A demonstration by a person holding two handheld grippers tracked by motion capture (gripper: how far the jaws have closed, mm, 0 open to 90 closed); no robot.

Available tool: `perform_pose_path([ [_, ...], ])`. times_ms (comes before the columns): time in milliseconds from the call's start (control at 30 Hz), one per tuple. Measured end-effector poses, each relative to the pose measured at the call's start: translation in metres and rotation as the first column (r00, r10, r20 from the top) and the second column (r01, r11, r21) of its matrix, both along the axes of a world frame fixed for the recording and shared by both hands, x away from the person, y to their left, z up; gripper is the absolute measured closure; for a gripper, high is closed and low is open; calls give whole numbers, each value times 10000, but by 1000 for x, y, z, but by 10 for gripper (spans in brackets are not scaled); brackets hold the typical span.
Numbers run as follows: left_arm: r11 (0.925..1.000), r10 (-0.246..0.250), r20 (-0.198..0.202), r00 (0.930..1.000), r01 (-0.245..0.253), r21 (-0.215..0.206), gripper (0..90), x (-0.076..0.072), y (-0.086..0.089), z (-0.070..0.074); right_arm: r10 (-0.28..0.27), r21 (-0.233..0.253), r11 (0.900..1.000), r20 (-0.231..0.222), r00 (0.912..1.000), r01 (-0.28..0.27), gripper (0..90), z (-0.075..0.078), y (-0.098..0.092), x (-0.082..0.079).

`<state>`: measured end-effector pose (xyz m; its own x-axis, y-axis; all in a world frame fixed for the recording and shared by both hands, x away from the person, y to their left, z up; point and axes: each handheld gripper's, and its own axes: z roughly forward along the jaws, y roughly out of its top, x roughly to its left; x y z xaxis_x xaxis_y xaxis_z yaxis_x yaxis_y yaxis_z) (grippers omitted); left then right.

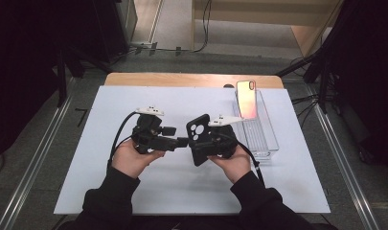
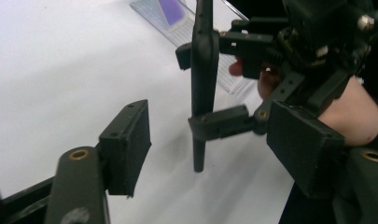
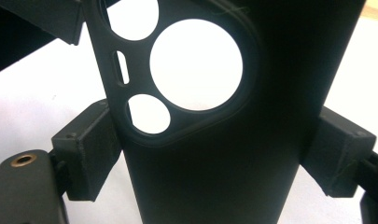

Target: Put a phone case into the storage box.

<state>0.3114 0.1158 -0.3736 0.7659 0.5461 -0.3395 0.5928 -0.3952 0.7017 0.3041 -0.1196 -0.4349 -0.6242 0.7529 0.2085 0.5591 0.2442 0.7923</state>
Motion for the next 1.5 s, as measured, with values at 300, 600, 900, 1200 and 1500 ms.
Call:
perform_pose_path([
  [300, 9970, -711, -63, 9974, 713, 316, 273, 2, 9, -22, 209, 96, 9997, -13, 9998, -209, 126, 3, -9, 2],
  [600, 9929, -1104, 206, 9937, 1093, 480, 273, -5, 18, -47, 360, 219, 9991, 42, 9993, -361, 126, 7, -16, 0],
  [900, 9915, -1207, -22, 9927, 1206, 486, 273, -9, 31, -63, 591, 266, 9979, 73, 9982, -593, 126, 9, -17, -1],
  [1200, 9899, -1271, -106, 9918, 1275, 612, 273, -15, 42, -72, 670, 542, 9963, -53, 9977, -666, 127, 15, -22, 0],
  [1500, 9930, -1048, -176, 9943, 1056, 533, 273, -20, 52, -76, 753, 587, 9955, -164, 9970, -742, 127, 27, -36, 4],
])
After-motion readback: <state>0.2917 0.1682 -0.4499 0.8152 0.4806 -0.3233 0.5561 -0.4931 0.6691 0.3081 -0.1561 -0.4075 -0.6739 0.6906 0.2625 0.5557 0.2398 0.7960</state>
